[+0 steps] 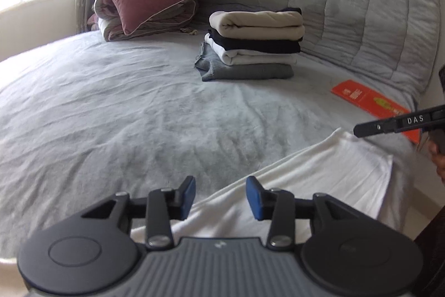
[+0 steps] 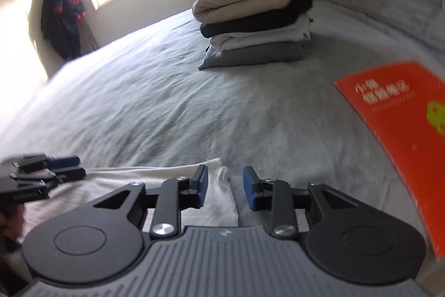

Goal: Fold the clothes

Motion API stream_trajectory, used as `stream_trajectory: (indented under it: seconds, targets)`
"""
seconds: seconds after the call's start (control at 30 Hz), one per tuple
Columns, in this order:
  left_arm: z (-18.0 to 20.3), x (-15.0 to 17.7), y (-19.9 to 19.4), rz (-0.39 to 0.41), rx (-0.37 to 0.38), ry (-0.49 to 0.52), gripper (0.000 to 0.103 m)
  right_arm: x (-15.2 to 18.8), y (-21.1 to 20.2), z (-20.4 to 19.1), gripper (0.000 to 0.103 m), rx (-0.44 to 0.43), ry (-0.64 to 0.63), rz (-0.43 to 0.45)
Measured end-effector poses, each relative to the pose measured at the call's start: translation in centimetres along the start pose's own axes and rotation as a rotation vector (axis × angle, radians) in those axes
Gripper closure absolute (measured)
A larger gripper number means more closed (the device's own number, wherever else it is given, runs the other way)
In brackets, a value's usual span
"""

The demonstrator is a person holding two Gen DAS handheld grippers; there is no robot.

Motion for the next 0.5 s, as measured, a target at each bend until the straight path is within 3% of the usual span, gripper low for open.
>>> stream_trajectory:
  seconds: [0.07,0.2,0.3,0.5]
  targets:
    - [0.2,0.0,-0.5,-0.001,0.024,-0.025,0.06,0.2,-0.4,0.6,0.07,-0.037,0.052,-0.023]
    - [0.6,0.1,-0.9,-0.014,0.094,-0.085,0.057,0.4,-1.1,1.1,0.07,-0.032,0.08,-0.037]
    - [0.7,0.2,-0.9,-0.032,0.165,-0.143,0.053,0.6,-1.6,0.7,0.062,-0.029,0.063,-0.044]
    - [0.6,0.8,0.1,-0.088,0.323,-0.314,0.04,2.2,-0.9,-2.0,0.062,0.037,-0.123,-0.078]
Point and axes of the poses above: each gripper's, at about its wrist camera, not at the fingertips, and y roughly the way its jaws point, z to its right, x to its underside, the point moved 2 cm from there along y, roughly the way its jaws point, and after that the axes turned 9 degrees about x, right-handed, at the moved point
